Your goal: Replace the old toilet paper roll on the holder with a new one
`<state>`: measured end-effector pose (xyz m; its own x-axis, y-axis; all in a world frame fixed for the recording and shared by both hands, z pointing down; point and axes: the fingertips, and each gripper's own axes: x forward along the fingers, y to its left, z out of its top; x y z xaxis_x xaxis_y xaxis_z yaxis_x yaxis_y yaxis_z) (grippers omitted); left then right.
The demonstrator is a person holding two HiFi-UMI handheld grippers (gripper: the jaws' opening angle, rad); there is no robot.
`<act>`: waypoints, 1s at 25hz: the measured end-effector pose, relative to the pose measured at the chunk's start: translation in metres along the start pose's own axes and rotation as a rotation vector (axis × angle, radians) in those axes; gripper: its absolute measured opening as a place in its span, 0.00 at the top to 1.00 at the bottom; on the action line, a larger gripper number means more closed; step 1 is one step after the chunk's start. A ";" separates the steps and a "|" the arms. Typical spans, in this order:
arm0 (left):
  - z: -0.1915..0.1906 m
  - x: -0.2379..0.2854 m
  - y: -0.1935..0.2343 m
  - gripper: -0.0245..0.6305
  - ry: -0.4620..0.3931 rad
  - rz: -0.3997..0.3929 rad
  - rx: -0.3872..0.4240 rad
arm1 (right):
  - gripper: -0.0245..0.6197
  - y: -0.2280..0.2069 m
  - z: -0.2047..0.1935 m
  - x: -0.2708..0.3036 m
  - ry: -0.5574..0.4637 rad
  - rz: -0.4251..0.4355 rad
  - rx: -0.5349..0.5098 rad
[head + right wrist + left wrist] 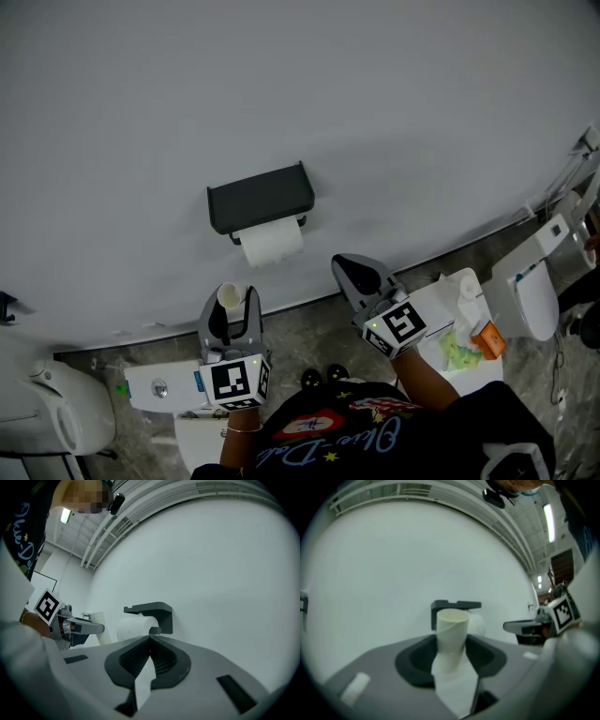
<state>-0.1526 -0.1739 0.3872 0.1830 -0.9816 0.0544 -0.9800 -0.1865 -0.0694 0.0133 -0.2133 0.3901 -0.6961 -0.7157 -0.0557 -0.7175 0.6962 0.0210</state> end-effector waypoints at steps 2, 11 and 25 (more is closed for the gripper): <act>0.001 -0.001 -0.001 0.67 -0.003 0.001 -0.008 | 0.94 0.000 0.003 -0.001 -0.004 -0.003 -0.009; 0.000 -0.004 0.000 0.67 -0.002 0.013 0.004 | 0.94 0.007 0.010 0.001 -0.019 0.033 0.042; -0.003 -0.010 -0.002 0.67 0.006 0.020 0.000 | 0.94 0.014 0.010 0.000 -0.011 0.059 0.013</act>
